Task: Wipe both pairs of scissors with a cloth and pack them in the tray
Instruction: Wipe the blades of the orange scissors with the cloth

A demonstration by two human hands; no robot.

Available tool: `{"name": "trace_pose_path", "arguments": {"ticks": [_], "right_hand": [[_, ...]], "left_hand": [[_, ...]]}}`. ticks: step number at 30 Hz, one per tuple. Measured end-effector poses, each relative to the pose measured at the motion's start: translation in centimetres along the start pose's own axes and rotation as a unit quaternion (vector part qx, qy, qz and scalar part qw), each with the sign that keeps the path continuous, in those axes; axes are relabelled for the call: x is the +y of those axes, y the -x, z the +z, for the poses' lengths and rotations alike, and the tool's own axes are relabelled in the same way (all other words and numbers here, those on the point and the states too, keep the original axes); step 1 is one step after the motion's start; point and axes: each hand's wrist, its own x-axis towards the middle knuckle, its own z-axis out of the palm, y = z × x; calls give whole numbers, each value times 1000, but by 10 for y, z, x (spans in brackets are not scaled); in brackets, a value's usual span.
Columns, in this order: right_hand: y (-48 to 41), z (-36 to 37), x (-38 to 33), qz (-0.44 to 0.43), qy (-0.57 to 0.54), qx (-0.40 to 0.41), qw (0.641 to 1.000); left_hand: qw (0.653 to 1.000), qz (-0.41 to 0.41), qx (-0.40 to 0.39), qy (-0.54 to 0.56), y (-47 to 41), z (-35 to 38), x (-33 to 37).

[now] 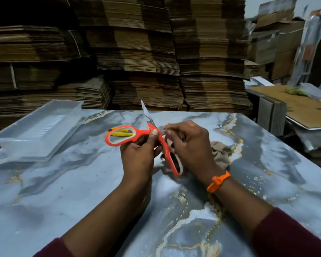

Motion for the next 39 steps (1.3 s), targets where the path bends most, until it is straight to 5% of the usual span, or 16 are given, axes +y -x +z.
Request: {"name": "trace_pose_path", "arguments": {"ticks": [22,26,30,35,39], "right_hand": [[5,-1,-7,14,6,18,1000],[8,0,-11,-42,-1,-40,998],[2,2,-3,-97,53,-9,994],[5,-2,3,-252,168,-83,950],[3,-11,39,-224,227,-138,938]], "left_hand": [[1000,10,-19,-23,3,-3,0],[998,18,-33,-46,-2,-4,1],[996,28,-42,-69,-10,-6,1],[996,-18,-49,-77,-16,-17,4],[996,-10,-36,-76,-20,-22,12]]}}
